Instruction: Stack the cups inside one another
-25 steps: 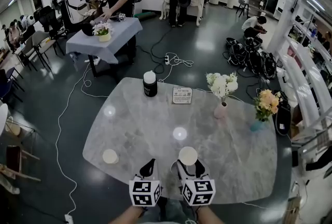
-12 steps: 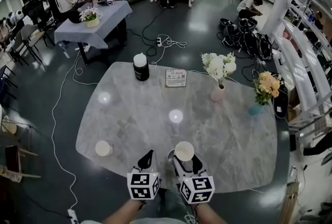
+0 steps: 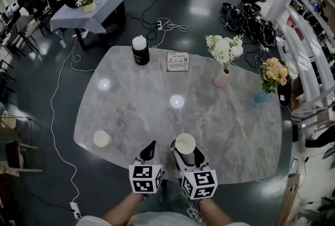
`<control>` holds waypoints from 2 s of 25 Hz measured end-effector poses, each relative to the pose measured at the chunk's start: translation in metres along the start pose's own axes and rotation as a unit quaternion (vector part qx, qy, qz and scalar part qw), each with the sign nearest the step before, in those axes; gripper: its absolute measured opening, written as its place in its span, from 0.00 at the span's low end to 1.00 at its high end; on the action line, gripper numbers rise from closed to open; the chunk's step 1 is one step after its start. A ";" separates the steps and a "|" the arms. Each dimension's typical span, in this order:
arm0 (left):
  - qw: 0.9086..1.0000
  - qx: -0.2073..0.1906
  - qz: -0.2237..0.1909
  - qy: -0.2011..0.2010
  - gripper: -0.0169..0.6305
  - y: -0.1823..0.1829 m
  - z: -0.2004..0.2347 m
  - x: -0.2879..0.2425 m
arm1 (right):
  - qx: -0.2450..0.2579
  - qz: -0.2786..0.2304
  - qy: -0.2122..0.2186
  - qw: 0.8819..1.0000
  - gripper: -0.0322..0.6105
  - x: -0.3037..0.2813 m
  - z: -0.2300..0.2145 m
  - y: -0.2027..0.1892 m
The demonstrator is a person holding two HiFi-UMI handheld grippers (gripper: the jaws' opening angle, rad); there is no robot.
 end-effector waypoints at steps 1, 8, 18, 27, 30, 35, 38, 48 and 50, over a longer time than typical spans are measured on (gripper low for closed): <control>1.000 0.000 0.001 0.000 0.02 -0.001 0.000 0.000 | 0.000 0.000 0.001 1.000 0.44 0.000 0.000 0.000; 1.000 0.000 0.006 0.001 0.02 -0.002 0.000 0.003 | 0.004 0.001 0.010 1.000 0.44 0.002 0.006 0.001; 1.000 0.002 0.010 0.003 0.02 -0.005 0.000 0.004 | 0.011 0.016 0.016 1.000 0.44 0.002 0.009 -0.005; 1.000 0.003 0.011 0.008 0.02 -0.007 0.001 0.005 | 0.017 0.043 0.009 0.999 0.45 0.000 0.008 -0.014; 1.000 0.005 0.011 0.010 0.02 -0.007 0.001 0.004 | 0.017 0.044 0.009 0.999 0.46 0.000 0.007 -0.013; 1.000 0.006 0.010 0.013 0.02 -0.007 0.000 0.002 | 0.017 0.041 0.007 0.999 0.45 -0.001 0.003 -0.010; 1.000 0.007 0.008 0.015 0.02 -0.006 -0.001 0.003 | 0.009 0.035 -0.007 0.999 0.45 0.001 -0.001 -0.006; 0.999 0.007 -0.008 0.033 0.02 0.008 0.003 0.009 | 0.005 -0.013 -0.021 1.000 0.26 0.005 -0.012 0.022; 0.999 0.005 -0.013 0.037 0.02 0.012 0.004 0.011 | 0.006 -0.024 -0.026 0.999 0.20 0.006 -0.014 0.028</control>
Point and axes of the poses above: the fingertips, and each gripper's own axes: x backward along the fingers, z to its left, y out of its top, the point moved 7 cm from there along x, backward along the fingers, and after that the axes turned 4 degrees about -x, right-handed, at the moved point
